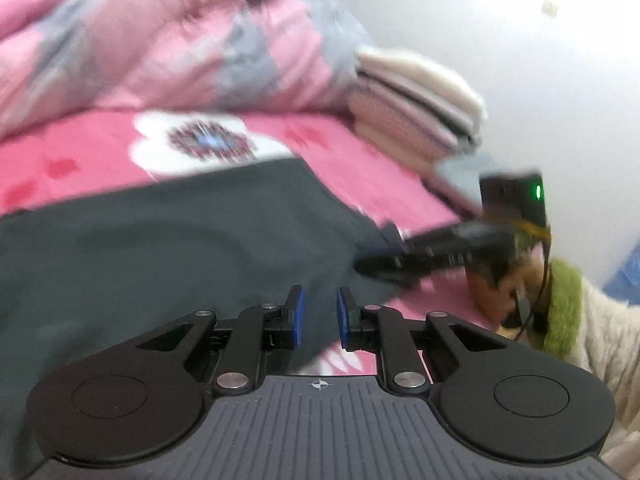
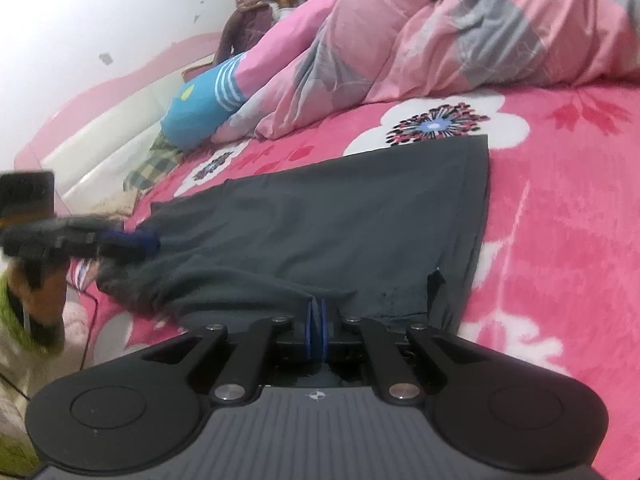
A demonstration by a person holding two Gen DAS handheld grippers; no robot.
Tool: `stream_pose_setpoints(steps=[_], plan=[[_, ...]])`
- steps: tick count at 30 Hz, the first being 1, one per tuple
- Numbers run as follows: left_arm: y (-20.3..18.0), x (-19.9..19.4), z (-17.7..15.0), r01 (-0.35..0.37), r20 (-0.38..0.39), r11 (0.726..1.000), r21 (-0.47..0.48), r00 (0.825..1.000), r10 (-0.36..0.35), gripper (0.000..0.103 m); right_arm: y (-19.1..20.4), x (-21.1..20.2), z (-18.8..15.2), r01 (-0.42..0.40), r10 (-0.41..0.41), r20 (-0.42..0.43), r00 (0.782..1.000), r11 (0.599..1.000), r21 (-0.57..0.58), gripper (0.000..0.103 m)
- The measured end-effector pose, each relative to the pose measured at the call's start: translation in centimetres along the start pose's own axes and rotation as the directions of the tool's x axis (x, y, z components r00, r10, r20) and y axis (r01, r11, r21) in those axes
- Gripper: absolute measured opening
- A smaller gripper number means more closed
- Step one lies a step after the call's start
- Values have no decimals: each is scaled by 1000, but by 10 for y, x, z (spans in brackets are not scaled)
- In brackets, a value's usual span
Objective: Fold clothes
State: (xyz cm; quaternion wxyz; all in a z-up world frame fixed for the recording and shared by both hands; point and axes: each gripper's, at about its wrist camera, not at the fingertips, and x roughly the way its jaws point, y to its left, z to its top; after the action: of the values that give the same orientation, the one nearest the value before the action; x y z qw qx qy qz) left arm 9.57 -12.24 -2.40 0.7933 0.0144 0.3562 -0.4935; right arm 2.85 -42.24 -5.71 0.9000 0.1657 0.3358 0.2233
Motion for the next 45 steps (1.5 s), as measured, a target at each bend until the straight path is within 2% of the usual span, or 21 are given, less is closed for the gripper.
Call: stream_pose_setpoints(steps=[2, 5, 8, 9, 12, 16, 20, 23, 25, 27, 28, 29, 30, 33, 35, 36, 37, 38, 41, 44, 45], plan=[[-1, 18, -5, -10, -16, 1000, -4, 1000, 9, 16, 0, 0, 0, 0, 0, 4, 1000, 1000, 17, 5], [13, 34, -12, -88, 9, 995, -41, 996, 88, 16, -4, -3, 1, 9, -10, 27, 1000, 998, 55, 7], [25, 33, -15, -83, 37, 991, -100, 995, 87, 16, -16, -18, 3, 55, -71, 103, 992, 987, 150, 11], [28, 32, -15, -80, 43, 990, -112, 995, 85, 16, -21, -27, 4, 97, -125, 143, 982, 977, 189, 12], [33, 31, -15, -74, 45, 989, -126, 996, 81, 16, -19, -57, -1, 220, -285, 261, 922, 943, 251, 14], [36, 32, -14, -62, 46, 987, -148, 997, 69, 16, 31, -74, -19, 169, -194, 357, 914, 981, 99, 14], [39, 31, -16, -59, 51, 986, -155, 996, 68, 16, 64, -48, -30, 133, -111, 202, 973, 986, -103, 13], [40, 31, -16, -68, 57, 988, -140, 995, 77, 16, 53, -37, -30, 218, -207, 129, 970, 973, -76, 13], [41, 32, -15, -68, 59, 988, -136, 995, 77, 16, 42, -42, -29, 290, -283, 133, 950, 957, -36, 12], [42, 33, -14, -68, 61, 989, -132, 995, 76, 16, 34, -49, -29, 488, -479, 160, 863, 873, -18, 14], [42, 33, -14, -67, 61, 989, -130, 995, 76, 16, 27, -54, -28, 547, -544, 169, 822, 837, 32, 14], [42, 34, -14, -67, 61, 989, -129, 995, 76, 16, 19, -63, -29, 558, -570, 176, 803, 822, 113, 14], [43, 34, -14, -67, 61, 989, -130, 995, 75, 16, 17, -71, -29, 548, -570, 188, 800, 822, 158, 14], [43, 34, -14, -65, 62, 989, -134, 995, 74, 16, 34, -81, -31, 472, -504, 198, 840, 861, 188, 15], [43, 35, -13, -67, 63, 989, -133, 995, 76, 16, 44, -79, -36, 359, -406, 175, 897, 900, 247, 24], [42, 35, -14, -69, 63, 989, -130, 995, 78, 16, 45, -77, -39, 297, -353, 161, 922, 909, 293, 37], [41, 35, -14, -72, 64, 989, -127, 995, 80, 16, 44, -71, -41, 245, -308, 136, 941, 904, 350, 47], [40, 35, -14, -75, 65, 990, -123, 994, 83, 16, 42, -64, -43, 196, -263, 113, 958, 891, 409, 47], [38, 35, -15, -85, 68, 990, -108, 993, 93, 16, 15, -45, -46, 93, -178, 81, 981, 788, 608, 47], [38, 34, -16, -87, 72, 991, -101, 993, 95, 16, -17, -40, -50, -19, -151, 144, 978, 624, 781, 45], [38, 34, -16, -85, 73, 991, -102, 993, 93, 16, -21, -43, -51, -20, -181, 158, 971, 595, 803, 36]])
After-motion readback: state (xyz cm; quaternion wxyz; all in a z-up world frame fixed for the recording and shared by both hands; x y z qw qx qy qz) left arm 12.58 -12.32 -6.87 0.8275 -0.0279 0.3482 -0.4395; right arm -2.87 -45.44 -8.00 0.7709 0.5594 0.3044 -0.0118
